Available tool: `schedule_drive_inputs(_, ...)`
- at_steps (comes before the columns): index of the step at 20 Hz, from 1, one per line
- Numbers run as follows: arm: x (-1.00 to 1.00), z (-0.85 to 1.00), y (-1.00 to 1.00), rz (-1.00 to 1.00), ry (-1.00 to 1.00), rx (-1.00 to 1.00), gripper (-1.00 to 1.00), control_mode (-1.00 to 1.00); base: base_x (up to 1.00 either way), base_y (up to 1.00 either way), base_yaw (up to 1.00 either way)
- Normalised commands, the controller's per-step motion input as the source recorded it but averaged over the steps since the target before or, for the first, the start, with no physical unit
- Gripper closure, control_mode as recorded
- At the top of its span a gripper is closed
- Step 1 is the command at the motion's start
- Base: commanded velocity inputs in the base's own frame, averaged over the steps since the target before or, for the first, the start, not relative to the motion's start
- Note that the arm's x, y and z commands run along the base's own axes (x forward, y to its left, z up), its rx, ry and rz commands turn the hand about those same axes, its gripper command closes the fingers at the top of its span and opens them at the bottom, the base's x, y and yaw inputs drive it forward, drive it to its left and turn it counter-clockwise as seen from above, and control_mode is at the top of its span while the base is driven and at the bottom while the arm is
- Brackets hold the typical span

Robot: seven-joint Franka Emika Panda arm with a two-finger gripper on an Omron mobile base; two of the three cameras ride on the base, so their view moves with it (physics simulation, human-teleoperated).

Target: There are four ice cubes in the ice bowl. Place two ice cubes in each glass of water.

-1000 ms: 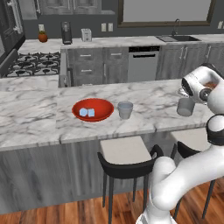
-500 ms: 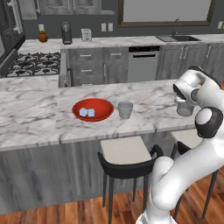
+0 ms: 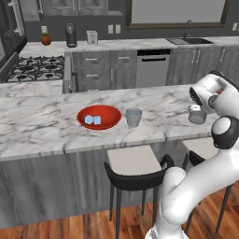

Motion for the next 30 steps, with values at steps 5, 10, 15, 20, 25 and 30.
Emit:
schedule_drive_inputs(5, 0.33, 0.85, -0.18, -0.03, 0.3, 0.0, 1.0, -1.0, 0.0, 0.0, 0.0)
schedule_drive_inputs(10, 0.43, 0.75, -0.11, -0.05, 0.33, 0.0, 1.0, -1.0, 0.0, 0.0, 0.0)
schedule_drive_inputs(15, 0.5, 0.57, -0.27, -0.08, 0.46, 0.0, 1.0, -1.0, 0.0, 0.0, 0.0)
schedule_drive_inputs(20, 0.53, 0.66, -0.43, -0.13, 0.42, 0.01, 1.0, -1.0, 0.0, 0.0, 0.0)
schedule_drive_inputs(25, 0.5, 0.83, -0.31, -0.14, 0.26, 0.05, 1.0, -1.0, 0.0, 0.0, 0.0)
schedule_drive_inputs(30, 0.44, 0.85, -0.16, -0.1, 0.24, 0.06, 1.0, -1.0, 0.0, 0.0, 0.0)
